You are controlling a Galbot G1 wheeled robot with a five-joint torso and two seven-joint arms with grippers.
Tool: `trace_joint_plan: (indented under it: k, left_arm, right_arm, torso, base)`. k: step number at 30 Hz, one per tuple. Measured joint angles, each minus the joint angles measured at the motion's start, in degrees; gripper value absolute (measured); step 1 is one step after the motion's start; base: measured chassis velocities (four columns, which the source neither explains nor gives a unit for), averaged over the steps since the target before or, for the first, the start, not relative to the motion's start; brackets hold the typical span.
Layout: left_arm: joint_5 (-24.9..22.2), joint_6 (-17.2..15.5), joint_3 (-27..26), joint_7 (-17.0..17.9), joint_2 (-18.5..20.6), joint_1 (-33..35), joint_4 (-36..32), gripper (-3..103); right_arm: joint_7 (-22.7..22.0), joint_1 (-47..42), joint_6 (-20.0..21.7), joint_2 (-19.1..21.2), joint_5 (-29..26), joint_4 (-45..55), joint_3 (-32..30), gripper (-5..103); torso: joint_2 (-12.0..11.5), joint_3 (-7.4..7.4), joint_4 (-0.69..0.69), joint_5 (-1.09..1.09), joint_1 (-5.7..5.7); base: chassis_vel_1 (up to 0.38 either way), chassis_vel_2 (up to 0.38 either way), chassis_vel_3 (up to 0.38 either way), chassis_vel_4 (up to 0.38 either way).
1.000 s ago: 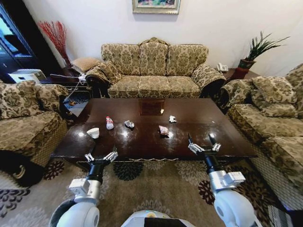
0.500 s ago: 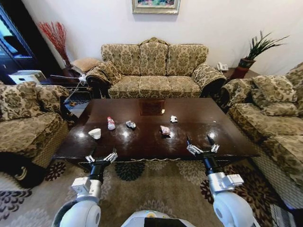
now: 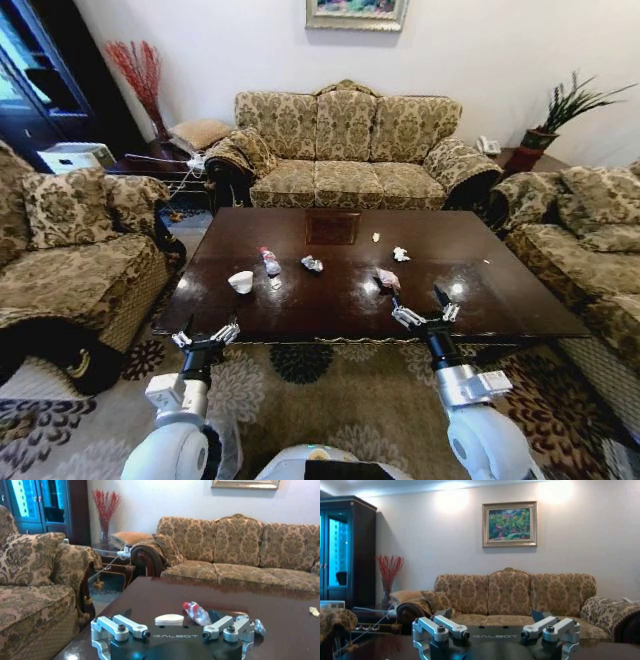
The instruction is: Move to the front of the table and place the trash on the table into the trash bin.
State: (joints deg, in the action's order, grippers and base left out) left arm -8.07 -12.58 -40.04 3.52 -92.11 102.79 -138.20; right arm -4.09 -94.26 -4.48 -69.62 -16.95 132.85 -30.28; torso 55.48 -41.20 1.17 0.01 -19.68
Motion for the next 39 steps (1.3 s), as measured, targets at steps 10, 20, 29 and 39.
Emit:
trace_joint_plan:
  k: [10, 20, 29, 39]
  left_arm:
    - [-0.69, -0.21, -1.36, 0.49, -0.03, -0.23, 1.36, 100]
    - [-0.77, 0.12, -2.13, 1.42, -0.02, -0.27, 4.93, 100]
    - [-5.65, 1.00, -9.61, 1.44, 4.73, 2.81, 20.24, 100]
    - [-2.22, 0.12, -7.77, -0.57, 9.05, 7.07, 29.94, 100]
  right_arm:
    - [1.00, -0.12, -1.57, 0.09, -0.44, -0.63, -0.16, 100]
    - [-0.14, 0.85, -4.53, -0.13, 0.51, -3.34, -0.04, 100]
    - [0.17, 0.16, -4.12, -0.24, 4.77, 1.02, -1.30, 100]
    - [1.08, -2.52, -6.11, -1.68, 2.30, 0.48, -1.28, 100]
  torso:
    - [0.00, -0.01, 0.00, -0.02, -0.02]
    - [0.03, 0.03, -0.01, 0.00, 0.06]
    - [-0.01, -0.02, 0.00, -0.02, -0.05]
    - [0.00, 0.01, -0.01, -0.01, 0.03]
  base:
    - [0.001, -0.068, 0.000, 0.051]
    - [0.134, -0.110, -0.150, 0.117]
    - [0.022, -0.026, -0.016, 0.014]
    - [0.000, 0.000, 0.000, 0.000]
